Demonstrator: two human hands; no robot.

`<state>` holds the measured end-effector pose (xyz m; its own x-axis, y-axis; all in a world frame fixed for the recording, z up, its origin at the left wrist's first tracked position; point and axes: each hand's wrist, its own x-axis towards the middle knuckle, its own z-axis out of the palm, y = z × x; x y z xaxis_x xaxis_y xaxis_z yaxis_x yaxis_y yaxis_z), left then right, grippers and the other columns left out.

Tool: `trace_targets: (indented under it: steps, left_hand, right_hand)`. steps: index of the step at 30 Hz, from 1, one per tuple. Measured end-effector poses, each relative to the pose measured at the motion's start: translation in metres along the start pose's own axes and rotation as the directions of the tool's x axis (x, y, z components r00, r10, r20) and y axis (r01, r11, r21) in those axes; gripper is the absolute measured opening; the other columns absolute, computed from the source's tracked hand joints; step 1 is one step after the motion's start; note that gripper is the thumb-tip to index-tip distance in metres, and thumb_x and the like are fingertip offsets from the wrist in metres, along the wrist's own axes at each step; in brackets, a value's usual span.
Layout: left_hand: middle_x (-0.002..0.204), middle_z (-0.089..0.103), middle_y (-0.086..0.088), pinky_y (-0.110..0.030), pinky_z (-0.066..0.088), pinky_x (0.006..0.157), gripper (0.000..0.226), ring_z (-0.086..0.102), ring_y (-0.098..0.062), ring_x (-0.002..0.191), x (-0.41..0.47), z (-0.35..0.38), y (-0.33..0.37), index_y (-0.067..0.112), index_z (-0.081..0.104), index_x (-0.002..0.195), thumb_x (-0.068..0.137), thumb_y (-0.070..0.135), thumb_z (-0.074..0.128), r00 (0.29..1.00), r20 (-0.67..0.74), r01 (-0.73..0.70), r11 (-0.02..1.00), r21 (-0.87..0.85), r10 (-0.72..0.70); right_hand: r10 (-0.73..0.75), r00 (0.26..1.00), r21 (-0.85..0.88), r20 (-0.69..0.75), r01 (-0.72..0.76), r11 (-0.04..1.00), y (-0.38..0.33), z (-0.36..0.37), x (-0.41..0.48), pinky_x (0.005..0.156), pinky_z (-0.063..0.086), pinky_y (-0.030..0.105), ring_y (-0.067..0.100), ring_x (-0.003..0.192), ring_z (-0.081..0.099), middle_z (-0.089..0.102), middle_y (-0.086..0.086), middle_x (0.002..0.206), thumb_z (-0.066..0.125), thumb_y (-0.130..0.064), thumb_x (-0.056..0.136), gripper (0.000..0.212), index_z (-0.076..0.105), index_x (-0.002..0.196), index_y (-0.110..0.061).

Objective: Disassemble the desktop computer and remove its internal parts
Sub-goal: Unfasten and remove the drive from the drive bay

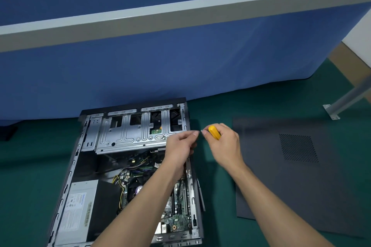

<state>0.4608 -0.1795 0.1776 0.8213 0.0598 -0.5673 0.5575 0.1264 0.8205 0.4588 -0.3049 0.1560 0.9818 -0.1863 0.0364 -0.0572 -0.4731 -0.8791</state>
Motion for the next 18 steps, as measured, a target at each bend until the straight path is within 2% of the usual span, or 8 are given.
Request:
trace_targets:
  steps: [2, 3, 5, 6, 7, 9, 12, 18]
  left_hand:
    - [0.081, 0.068, -0.003, -0.017, 0.044, 0.053, 0.010, 0.059, -0.018, 0.075, 0.006, -0.007, 0.000, 0.011, 0.074, 0.093, 0.093, 0.015, 0.064, 0.989, -0.069, -0.119, 0.975, 0.189, 0.134]
    - [0.088, 0.069, -0.003, -0.015, 0.047, 0.061, 0.012, 0.062, -0.018, 0.083, 0.010, -0.013, -0.002, 0.013, 0.073, 0.097, 0.094, 0.019, 0.064, 0.967, -0.102, -0.183, 0.912, 0.367, 0.235]
    - [0.124, 0.061, -0.004, -0.022, 0.043, 0.095, 0.033, 0.054, -0.019, 0.118, 0.021, -0.031, -0.010, 0.016, 0.064, 0.123, 0.098, 0.034, 0.056, 0.893, -0.057, -0.214, 0.532, 0.820, 0.447]
    - [0.144, 0.046, -0.005, -0.030, 0.031, 0.110, 0.046, 0.039, -0.021, 0.135, 0.026, -0.042, -0.015, 0.019, 0.051, 0.139, 0.100, 0.043, 0.046, 0.872, 0.012, -0.197, 0.327, 0.924, 0.490]
    - [0.158, 0.025, -0.005, -0.035, 0.017, 0.117, 0.057, 0.021, -0.022, 0.145, 0.032, -0.052, -0.018, 0.024, 0.033, 0.150, 0.100, 0.052, 0.034, 0.875, 0.077, -0.182, 0.177, 0.967, 0.477]
    - [0.162, -0.011, -0.001, -0.036, -0.005, 0.117, 0.067, -0.008, -0.020, 0.149, 0.042, -0.069, -0.022, 0.038, -0.001, 0.153, 0.093, 0.066, 0.010, 0.917, 0.166, -0.188, 0.027, 0.982, 0.363]
    - [0.158, -0.026, 0.004, -0.036, -0.017, 0.110, 0.063, -0.028, -0.015, 0.142, 0.054, -0.081, -0.026, 0.054, -0.018, 0.143, 0.085, 0.073, -0.002, 0.953, 0.208, -0.210, -0.012, 0.978, 0.221]
    - [0.153, -0.032, 0.014, -0.033, -0.023, 0.106, 0.058, -0.035, -0.010, 0.139, 0.061, -0.086, -0.023, 0.061, -0.014, 0.141, 0.090, 0.074, 0.008, 0.969, 0.210, -0.219, 0.061, 0.974, 0.133]
  right_hand:
    - [0.049, 0.999, -0.045, 0.011, -0.048, 0.998, 0.014, -0.001, 0.008, 0.070, 0.047, 0.032, 0.021, 0.073, 0.058, 0.064, 0.001, 0.077, 0.067, -0.023, 0.087, 0.014, 0.068, 0.080, -0.012]
    - [0.084, 0.996, -0.090, 0.016, -0.082, 0.993, 0.022, -0.001, 0.013, 0.066, 0.046, 0.034, 0.025, 0.070, 0.056, 0.061, 0.003, 0.071, 0.066, -0.024, 0.088, 0.018, 0.065, 0.077, -0.010]
    - [0.168, 0.986, -0.200, 0.025, -0.159, 0.967, 0.040, 0.000, 0.021, 0.059, 0.042, 0.036, 0.031, 0.064, 0.049, 0.051, 0.003, 0.059, 0.064, -0.025, 0.088, 0.028, 0.054, 0.067, -0.011]
    - [0.217, 0.976, -0.264, 0.032, -0.201, 0.943, 0.049, 0.001, 0.024, 0.057, 0.040, 0.036, 0.033, 0.065, 0.048, 0.049, 0.003, 0.059, 0.062, -0.025, 0.088, 0.031, 0.048, 0.064, -0.012]
    - [0.267, 0.963, -0.331, 0.043, -0.239, 0.913, 0.058, 0.003, 0.026, 0.058, 0.040, 0.035, 0.034, 0.068, 0.050, 0.051, 0.005, 0.062, 0.061, -0.025, 0.088, 0.033, 0.044, 0.062, -0.014]
    - [0.338, 0.938, -0.447, 0.080, -0.269, 0.853, 0.071, 0.010, 0.030, 0.061, 0.043, 0.034, 0.036, 0.075, 0.054, 0.057, 0.008, 0.071, 0.058, -0.024, 0.088, 0.034, 0.040, 0.060, -0.017]
    - [0.368, 0.915, -0.572, 0.163, -0.216, 0.792, 0.083, 0.026, 0.041, 0.065, 0.044, 0.034, 0.037, 0.080, 0.058, 0.063, 0.010, 0.084, 0.053, -0.020, 0.087, 0.025, 0.045, 0.064, -0.018]
    - [0.343, 0.921, -0.688, 0.184, -0.129, 0.714, 0.093, 0.063, 0.067, 0.067, 0.041, 0.034, 0.038, 0.086, 0.060, 0.064, 0.014, 0.093, 0.049, -0.015, 0.083, 0.010, 0.059, 0.082, -0.016]
